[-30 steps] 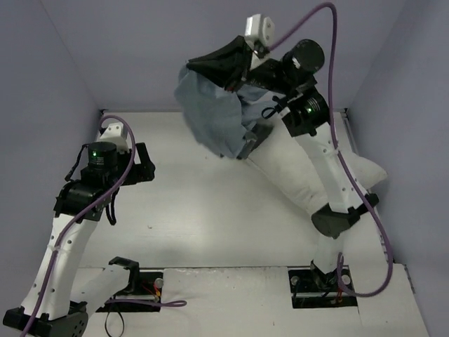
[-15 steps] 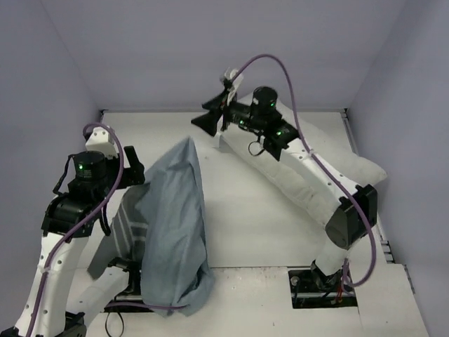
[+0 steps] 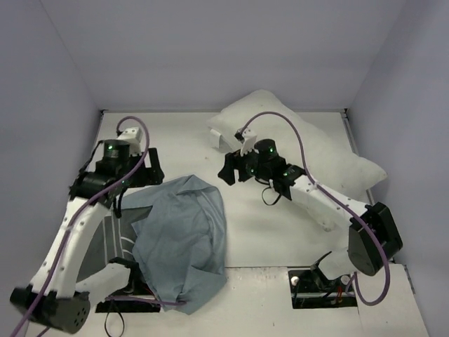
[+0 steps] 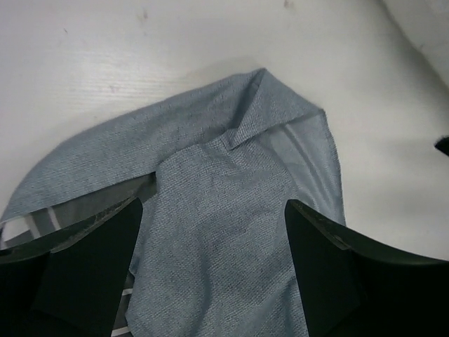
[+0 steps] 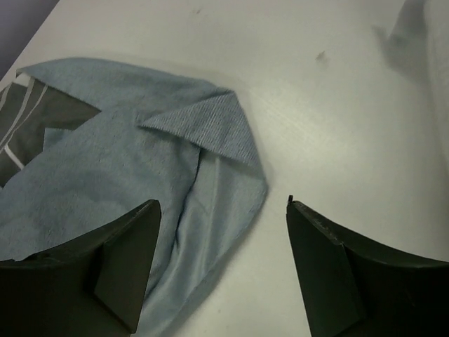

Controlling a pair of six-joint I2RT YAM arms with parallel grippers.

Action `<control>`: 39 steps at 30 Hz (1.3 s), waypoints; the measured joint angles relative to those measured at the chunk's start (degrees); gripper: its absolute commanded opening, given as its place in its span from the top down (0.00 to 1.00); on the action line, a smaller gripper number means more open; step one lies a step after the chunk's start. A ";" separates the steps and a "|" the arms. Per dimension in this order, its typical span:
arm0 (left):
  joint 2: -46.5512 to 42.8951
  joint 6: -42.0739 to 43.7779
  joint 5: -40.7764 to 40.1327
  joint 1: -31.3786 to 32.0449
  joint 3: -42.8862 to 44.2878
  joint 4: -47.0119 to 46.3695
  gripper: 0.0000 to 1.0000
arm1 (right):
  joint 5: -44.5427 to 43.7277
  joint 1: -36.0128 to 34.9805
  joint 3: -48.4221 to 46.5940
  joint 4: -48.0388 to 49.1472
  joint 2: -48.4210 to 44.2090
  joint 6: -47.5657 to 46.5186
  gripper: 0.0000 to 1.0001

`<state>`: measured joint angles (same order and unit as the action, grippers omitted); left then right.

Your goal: Put the pillow into the pillowcase

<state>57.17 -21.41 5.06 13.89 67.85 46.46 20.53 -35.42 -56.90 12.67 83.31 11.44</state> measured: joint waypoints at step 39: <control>41.31 1.36 11.23 4.46 7.56 -4.24 1.00 | -11.56 -24.22 16.76 5.29 9.70 23.39 1.00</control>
<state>98.48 -20.05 16.29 18.35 75.42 42.22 8.97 -59.64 -40.14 17.96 93.01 34.83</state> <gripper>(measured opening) 0.006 0.017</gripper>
